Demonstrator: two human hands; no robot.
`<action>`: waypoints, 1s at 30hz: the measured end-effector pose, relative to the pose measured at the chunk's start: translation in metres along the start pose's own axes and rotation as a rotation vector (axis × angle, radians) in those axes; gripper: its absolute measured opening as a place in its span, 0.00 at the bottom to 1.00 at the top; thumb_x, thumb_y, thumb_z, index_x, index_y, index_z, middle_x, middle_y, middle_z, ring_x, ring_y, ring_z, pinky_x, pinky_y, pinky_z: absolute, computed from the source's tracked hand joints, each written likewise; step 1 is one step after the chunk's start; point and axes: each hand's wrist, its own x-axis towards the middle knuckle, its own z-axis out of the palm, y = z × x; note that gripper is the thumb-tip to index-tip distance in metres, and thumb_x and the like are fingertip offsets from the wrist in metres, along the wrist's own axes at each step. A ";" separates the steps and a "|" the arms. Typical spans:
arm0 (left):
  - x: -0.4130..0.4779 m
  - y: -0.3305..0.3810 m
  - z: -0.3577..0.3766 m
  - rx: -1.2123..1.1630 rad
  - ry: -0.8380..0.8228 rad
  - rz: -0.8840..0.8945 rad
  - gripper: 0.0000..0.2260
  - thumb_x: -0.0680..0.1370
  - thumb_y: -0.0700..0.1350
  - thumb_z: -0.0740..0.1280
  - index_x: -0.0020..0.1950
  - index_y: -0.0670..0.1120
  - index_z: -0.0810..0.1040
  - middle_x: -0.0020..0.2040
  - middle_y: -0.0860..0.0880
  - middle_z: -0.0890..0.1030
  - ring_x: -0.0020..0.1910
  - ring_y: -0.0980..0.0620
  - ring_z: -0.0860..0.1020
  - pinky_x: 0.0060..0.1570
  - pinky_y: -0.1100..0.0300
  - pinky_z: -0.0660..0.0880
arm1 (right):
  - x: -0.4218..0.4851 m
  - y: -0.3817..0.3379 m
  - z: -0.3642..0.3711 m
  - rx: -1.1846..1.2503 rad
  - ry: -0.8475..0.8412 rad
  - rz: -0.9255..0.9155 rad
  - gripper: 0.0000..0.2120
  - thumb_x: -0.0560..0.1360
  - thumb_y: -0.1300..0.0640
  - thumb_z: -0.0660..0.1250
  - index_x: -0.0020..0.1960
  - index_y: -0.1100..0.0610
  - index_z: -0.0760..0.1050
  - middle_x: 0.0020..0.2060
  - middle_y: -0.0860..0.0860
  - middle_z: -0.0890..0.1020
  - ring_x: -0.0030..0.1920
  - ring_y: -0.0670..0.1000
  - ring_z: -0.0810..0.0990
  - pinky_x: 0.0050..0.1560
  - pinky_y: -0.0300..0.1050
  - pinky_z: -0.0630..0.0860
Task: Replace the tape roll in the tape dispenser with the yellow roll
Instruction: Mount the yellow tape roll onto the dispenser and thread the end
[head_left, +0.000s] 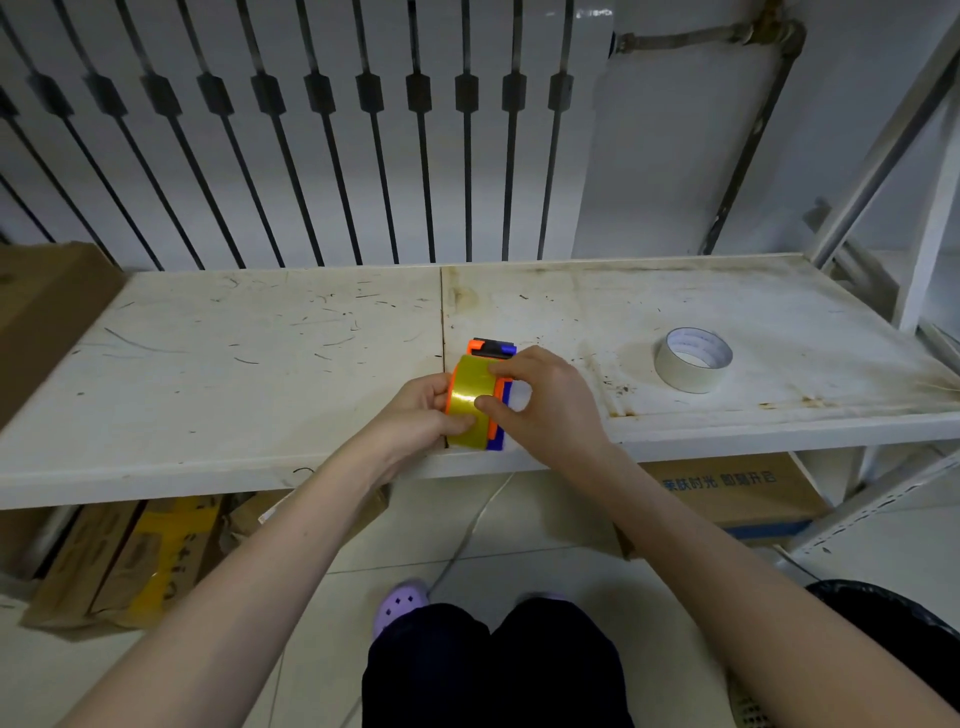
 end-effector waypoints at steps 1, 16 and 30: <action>-0.001 -0.002 0.001 0.019 0.007 0.015 0.17 0.73 0.27 0.64 0.60 0.39 0.75 0.46 0.46 0.83 0.43 0.53 0.82 0.47 0.59 0.80 | 0.000 -0.001 -0.001 0.014 0.007 0.018 0.16 0.72 0.48 0.69 0.57 0.53 0.79 0.53 0.50 0.81 0.53 0.50 0.78 0.50 0.43 0.74; 0.002 -0.008 0.029 0.336 0.137 0.185 0.14 0.64 0.37 0.73 0.47 0.37 0.77 0.45 0.35 0.82 0.44 0.38 0.81 0.49 0.40 0.79 | 0.008 -0.007 -0.012 0.009 -0.165 -0.018 0.12 0.77 0.56 0.62 0.57 0.61 0.77 0.54 0.58 0.81 0.54 0.59 0.78 0.54 0.56 0.76; 0.005 0.006 0.019 0.322 0.191 0.228 0.06 0.71 0.37 0.72 0.43 0.45 0.77 0.38 0.45 0.80 0.38 0.48 0.77 0.43 0.51 0.74 | 0.031 0.010 -0.017 0.069 -0.160 0.151 0.15 0.79 0.55 0.60 0.45 0.65 0.80 0.43 0.65 0.81 0.42 0.58 0.76 0.45 0.50 0.72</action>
